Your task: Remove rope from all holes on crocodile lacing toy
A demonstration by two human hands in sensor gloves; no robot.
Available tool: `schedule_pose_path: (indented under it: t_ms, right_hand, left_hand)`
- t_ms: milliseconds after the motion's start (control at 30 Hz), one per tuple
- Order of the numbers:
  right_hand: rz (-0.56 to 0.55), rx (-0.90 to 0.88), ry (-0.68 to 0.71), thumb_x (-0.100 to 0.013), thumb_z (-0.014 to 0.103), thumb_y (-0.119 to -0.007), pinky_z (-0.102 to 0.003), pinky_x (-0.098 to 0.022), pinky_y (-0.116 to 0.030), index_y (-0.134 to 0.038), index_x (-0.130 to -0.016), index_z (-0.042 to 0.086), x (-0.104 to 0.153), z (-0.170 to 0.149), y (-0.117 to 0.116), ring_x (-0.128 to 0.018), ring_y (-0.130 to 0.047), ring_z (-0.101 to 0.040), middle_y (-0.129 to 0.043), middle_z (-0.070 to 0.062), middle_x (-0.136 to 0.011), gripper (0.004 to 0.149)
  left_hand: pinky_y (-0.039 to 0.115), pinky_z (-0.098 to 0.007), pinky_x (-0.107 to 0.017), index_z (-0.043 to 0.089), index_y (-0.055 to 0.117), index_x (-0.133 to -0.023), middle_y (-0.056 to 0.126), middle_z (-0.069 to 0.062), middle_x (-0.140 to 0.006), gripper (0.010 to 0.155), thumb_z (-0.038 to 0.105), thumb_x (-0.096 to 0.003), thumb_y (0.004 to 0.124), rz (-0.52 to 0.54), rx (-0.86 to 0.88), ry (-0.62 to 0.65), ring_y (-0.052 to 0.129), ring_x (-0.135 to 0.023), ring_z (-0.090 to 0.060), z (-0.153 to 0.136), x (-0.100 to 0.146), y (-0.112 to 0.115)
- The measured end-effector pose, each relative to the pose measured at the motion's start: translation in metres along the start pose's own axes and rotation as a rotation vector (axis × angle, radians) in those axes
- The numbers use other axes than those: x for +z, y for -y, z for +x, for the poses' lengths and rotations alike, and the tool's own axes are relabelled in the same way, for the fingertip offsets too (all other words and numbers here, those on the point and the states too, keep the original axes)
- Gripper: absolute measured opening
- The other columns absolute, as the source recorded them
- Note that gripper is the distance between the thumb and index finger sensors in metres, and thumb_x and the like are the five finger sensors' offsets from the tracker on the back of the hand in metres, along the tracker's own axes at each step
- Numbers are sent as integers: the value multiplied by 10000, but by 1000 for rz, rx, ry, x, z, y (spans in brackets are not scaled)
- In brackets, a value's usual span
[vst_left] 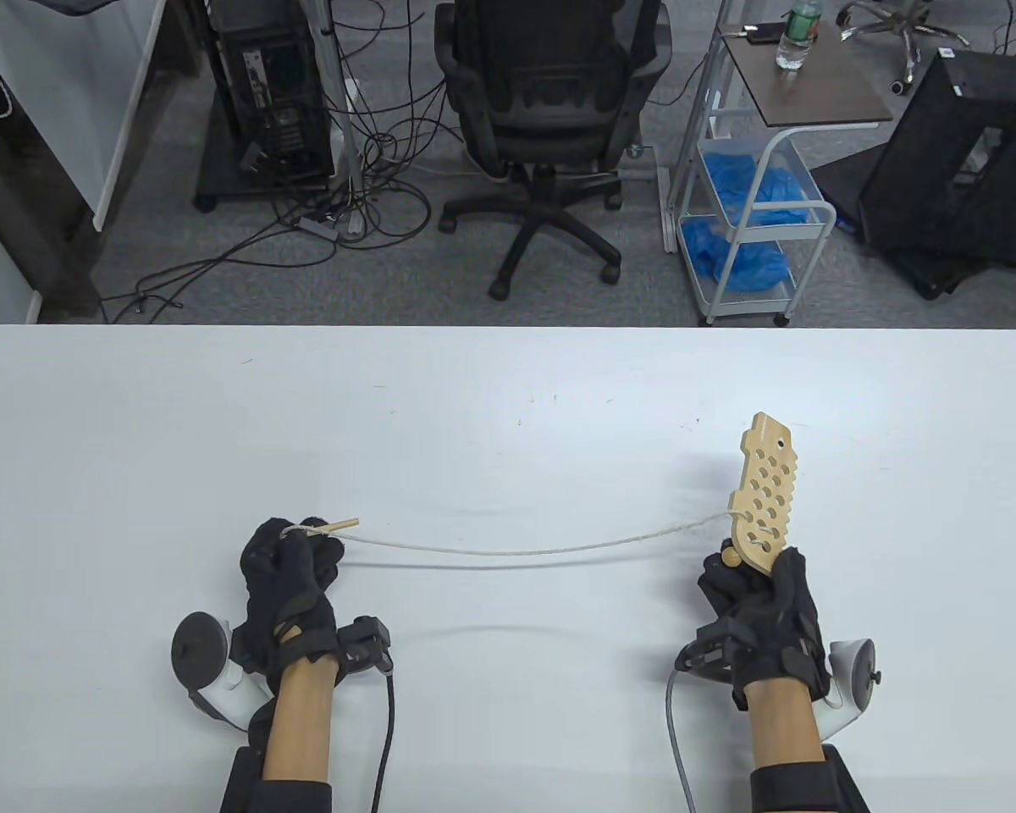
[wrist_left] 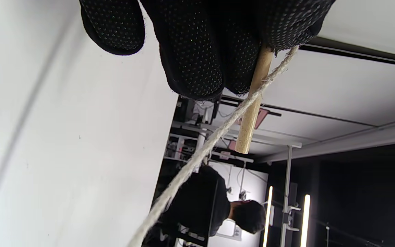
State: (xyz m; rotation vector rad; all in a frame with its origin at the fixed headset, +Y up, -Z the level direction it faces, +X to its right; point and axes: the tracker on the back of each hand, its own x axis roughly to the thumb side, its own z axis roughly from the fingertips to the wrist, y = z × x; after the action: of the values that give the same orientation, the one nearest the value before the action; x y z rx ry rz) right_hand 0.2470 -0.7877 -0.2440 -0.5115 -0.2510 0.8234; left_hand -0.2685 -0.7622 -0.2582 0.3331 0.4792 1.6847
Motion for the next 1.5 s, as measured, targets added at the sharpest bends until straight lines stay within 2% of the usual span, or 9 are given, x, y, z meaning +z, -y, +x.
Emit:
schedule_pose_path:
  t_ms: [267,433,633,833,1067,1500]
  right_hand:
    - [86,214,54,-474,396,-713,-633,-525,-699,-726,-794,26,6,-9,-20,-546,-957,-390,-895,-218,-735,489]
    - [162,319,59,-468,391,-724,-639,-514,-702,-739,-783,16,13,-21,-35,-528,-963,-397,-905,-228,-718,491]
    - [265,441,76,-459,382,-737,-645,-501,-705,-756,-769,4,26,-38,-54,-509,-969,-406,-916,-240,-698,489]
    - [364,581,121,-451,376,-746,-648,-488,-712,-773,-755,-2,38,-51,-70,-490,-976,-411,-929,-245,-679,486]
    - [405,639,140,-447,372,-751,-651,-485,-712,-780,-749,-4,44,-57,-77,-480,-979,-415,-934,-250,-670,484]
    - [439,697,165,-444,371,-755,-653,-482,-713,-786,-744,-7,50,-56,-84,-475,-979,-416,-938,-253,-664,483]
  left_hand:
    - [745,-515,-666,431,655,-957,956,109,-816,460,415,-512,775,-65,-117,91,987,-681,-110,8,5,18]
    - [736,-537,-664,423,713,-939,966,73,-824,451,408,-498,800,-175,-227,212,982,-695,-142,18,13,39]
    - [726,-555,-662,419,785,-905,961,62,-822,433,417,-474,826,-285,-410,373,971,-704,-154,27,33,72]
    - [718,-563,-664,419,813,-887,939,55,-813,428,425,-460,837,-406,-521,528,949,-687,-155,35,57,100]
    - [714,-564,-670,425,823,-881,938,62,-800,427,434,-454,847,-429,-573,599,944,-674,-144,40,69,107]
    - [712,-581,-664,414,845,-862,953,51,-789,422,424,-441,866,-461,-561,601,954,-670,-159,37,70,110]
